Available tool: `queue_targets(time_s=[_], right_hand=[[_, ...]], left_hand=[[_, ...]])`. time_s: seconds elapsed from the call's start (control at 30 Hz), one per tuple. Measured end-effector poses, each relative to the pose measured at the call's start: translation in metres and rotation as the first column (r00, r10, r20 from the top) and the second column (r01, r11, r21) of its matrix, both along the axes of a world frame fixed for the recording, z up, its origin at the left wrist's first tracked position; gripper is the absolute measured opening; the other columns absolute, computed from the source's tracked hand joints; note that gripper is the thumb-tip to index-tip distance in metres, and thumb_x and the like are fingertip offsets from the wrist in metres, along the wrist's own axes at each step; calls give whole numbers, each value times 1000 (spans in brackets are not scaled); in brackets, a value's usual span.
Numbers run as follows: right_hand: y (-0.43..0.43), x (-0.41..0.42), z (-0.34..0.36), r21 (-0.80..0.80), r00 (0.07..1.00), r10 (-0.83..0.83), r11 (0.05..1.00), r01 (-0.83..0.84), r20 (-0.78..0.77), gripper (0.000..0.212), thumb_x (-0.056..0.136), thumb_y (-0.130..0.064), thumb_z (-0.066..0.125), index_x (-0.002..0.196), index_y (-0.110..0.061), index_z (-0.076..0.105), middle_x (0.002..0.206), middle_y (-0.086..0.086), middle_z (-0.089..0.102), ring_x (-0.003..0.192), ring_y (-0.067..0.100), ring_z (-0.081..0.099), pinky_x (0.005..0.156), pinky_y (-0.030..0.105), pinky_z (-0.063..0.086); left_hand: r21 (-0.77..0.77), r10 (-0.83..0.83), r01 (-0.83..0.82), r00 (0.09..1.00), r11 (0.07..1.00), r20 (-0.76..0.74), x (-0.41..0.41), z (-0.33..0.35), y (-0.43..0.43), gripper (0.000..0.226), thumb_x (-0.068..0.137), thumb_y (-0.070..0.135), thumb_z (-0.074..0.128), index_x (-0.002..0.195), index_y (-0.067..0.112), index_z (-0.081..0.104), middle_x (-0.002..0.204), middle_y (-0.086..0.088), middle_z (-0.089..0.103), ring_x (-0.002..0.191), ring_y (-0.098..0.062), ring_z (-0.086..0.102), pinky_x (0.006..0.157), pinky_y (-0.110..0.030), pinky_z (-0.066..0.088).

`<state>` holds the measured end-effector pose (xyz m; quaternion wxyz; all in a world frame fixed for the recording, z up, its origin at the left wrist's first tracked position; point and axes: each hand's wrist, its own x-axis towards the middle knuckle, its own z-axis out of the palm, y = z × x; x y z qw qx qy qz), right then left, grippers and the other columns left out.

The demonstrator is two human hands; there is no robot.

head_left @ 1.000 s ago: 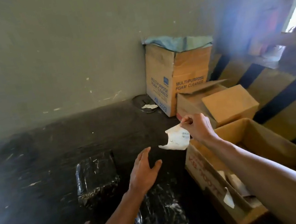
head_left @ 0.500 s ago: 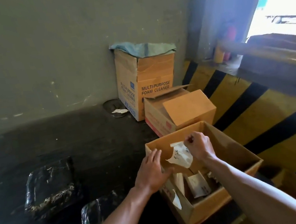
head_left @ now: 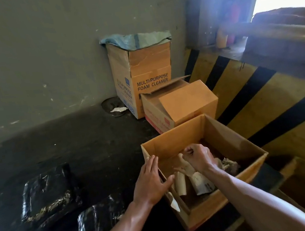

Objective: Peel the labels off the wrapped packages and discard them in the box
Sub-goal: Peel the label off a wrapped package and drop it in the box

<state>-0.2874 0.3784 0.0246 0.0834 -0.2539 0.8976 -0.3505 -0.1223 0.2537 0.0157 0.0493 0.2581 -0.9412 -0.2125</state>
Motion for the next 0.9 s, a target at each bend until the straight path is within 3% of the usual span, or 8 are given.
queue_targets(time_s=[0.1,0.3,0.43,0.5,0.7,0.8,0.9], right_hand=[[7,-1,-1,3,999,-18,1000,18,33,8,86,-29,70,91,-24,70,94,-6,67,87,17,64,66,30,48],[12,1,2,30,999,-24,999,23,36,10,83,-32,71,80,-25,64,87,-5,67,74,13,61,49,24,38],[12,4,4,7,999,-28,1000,28,41,22,83,-36,74,97,-21,66,97,-3,66,80,14,63,51,20,37],[10,4,4,-9,999,-18,1000,19,42,23,81,-40,74,94,-24,62,97,-4,64,81,14,62,52,18,37],[-10,13,21,-46,999,21,999,-20,25,49,81,-44,77,118,-16,62,115,-1,60,99,15,59,77,30,54],[-35,31,33,-85,998,60,995,-57,29,46,82,-39,79,119,-17,62,120,3,61,103,19,61,80,36,59],[-75,53,39,-88,989,124,988,-130,-80,43,83,-33,79,120,-18,63,126,7,63,114,24,60,91,41,55]], left_hand=[[46,1,-2,1000,999,5,-1,-2,1,99,83,77,42,157,21,7,166,3,3,151,-14,2,121,-40,20],[49,27,-27,1000,998,9,-1,-4,4,97,85,74,45,157,22,7,166,4,1,151,-15,4,119,-42,25],[58,34,-34,999,998,-3,0,-4,6,96,86,72,47,157,22,7,166,4,2,151,-15,4,119,-41,22],[77,25,-24,1000,997,-12,1,-2,5,96,85,71,49,157,22,8,166,4,3,151,-16,6,120,-42,23],[194,101,-72,984,978,-147,24,5,-24,90,86,69,50,156,24,16,164,3,16,150,-15,15,119,-43,26],[230,192,-149,965,962,-177,54,10,-55,86,88,66,51,156,25,19,163,3,18,149,-14,19,117,-41,30],[241,294,-244,934,939,-202,94,14,-91,82,91,61,52,156,22,21,162,1,22,147,-15,23,116,-35,29]])
